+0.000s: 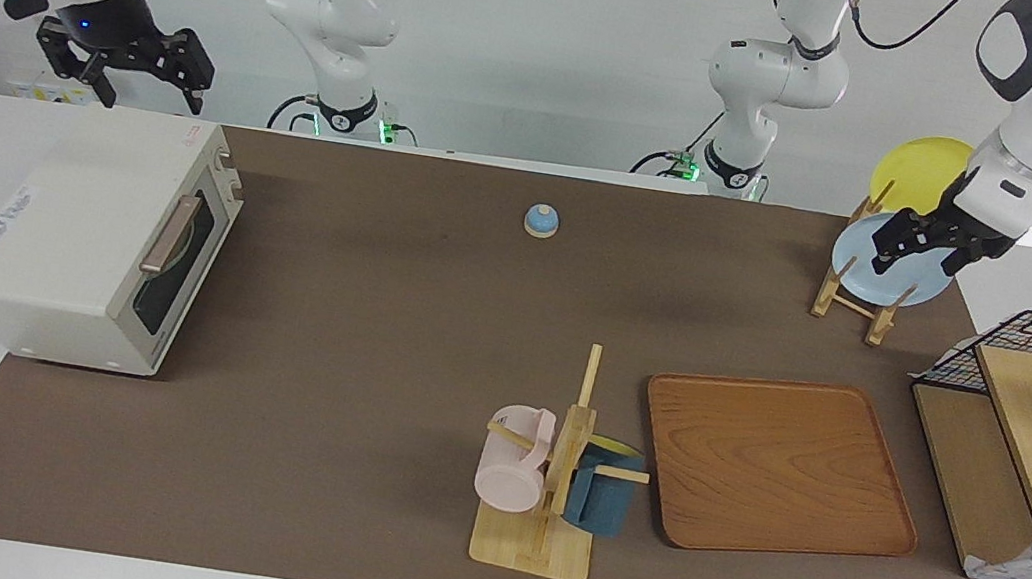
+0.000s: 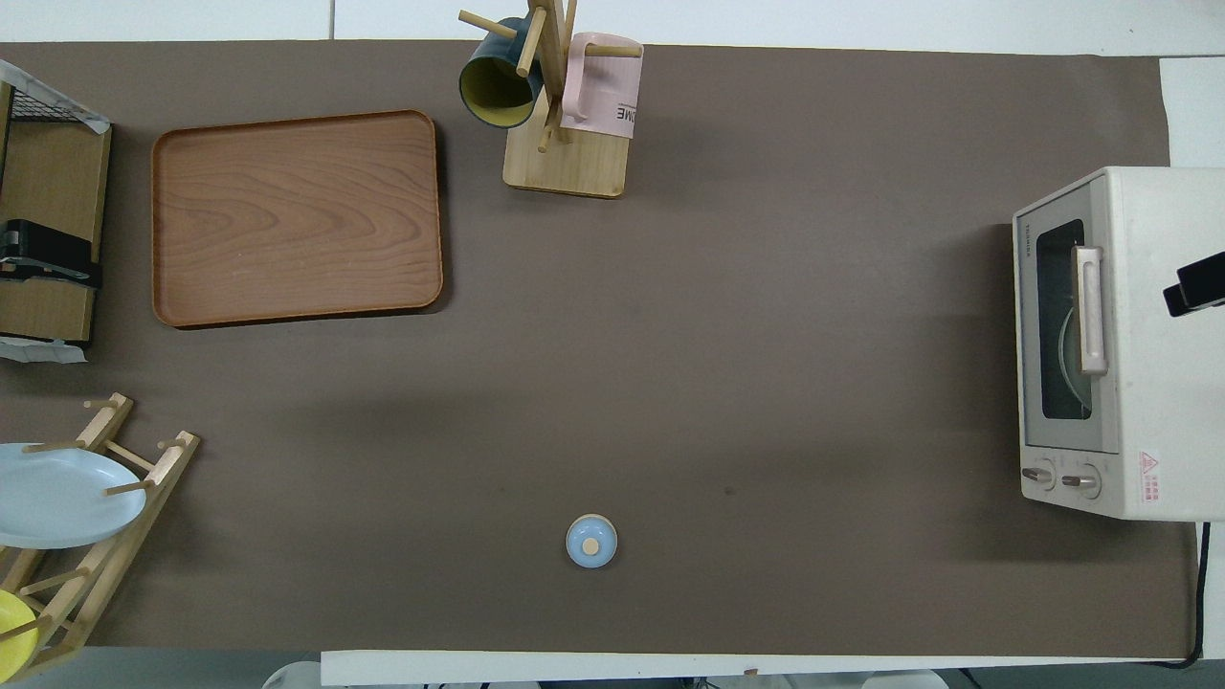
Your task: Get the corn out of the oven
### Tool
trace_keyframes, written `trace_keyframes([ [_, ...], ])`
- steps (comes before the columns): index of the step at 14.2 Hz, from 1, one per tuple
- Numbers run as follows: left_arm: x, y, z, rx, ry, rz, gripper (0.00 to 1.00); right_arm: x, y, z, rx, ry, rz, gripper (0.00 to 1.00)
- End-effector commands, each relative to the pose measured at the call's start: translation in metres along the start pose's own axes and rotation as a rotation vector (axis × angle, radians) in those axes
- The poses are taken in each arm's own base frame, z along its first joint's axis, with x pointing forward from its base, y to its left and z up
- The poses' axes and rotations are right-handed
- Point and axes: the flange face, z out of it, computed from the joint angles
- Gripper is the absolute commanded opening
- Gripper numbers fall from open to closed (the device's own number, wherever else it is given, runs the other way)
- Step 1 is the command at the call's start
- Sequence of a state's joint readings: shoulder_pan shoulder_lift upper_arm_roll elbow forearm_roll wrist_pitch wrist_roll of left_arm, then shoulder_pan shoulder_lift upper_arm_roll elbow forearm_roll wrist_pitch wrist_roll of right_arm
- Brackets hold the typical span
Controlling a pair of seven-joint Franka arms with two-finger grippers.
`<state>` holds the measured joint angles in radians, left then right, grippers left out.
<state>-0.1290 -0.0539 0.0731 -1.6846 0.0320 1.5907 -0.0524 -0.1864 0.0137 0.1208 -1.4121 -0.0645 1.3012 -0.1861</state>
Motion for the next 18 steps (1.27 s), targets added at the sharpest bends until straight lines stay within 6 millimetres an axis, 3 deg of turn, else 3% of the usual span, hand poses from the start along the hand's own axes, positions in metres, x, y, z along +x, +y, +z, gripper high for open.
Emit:
trace_keyframes([
  [1, -0.001, -0.001, -0.004, -0.004, -0.002, 0.001, 1.0, 0.002, -0.001, 0.002, 0.017, 0.005, 0.011, 1.0],
  [7, -0.009, 0.007, -0.026, -0.008, 0.052, 0.019, 1.0, -0.002, -0.001, 0.0, 0.003, 0.005, 0.007, 1.0],
  [9, -0.011, 0.007, -0.026, -0.008, 0.048, 0.02, 1.0, -0.002, -0.001, 0.008, 0.008, -0.011, -0.005, 0.98],
  [10, -0.013, 0.005, -0.027, -0.008, 0.045, 0.016, 1.0, -0.002, -0.006, 0.006, 0.003, -0.008, -0.012, 0.73],
  [11, -0.013, -0.001, -0.026, -0.009, 0.044, 0.004, 1.0, -0.002, -0.006, 0.006, 0.003, -0.009, -0.015, 0.4],
  [12, -0.013, -0.004, -0.027, -0.009, 0.046, 0.0, 1.0, -0.001, -0.006, 0.012, 0.002, -0.014, -0.018, 0.18],
  [13, -0.013, -0.005, -0.026, -0.009, 0.044, -0.003, 1.0, 0.0, -0.01, 0.019, -0.011, 0.022, -0.039, 0.02],
  [18, -0.013, -0.004, -0.026, -0.009, 0.044, 0.0, 1.0, 0.029, -0.002, 0.081, -0.098, 0.053, -0.098, 0.0],
])
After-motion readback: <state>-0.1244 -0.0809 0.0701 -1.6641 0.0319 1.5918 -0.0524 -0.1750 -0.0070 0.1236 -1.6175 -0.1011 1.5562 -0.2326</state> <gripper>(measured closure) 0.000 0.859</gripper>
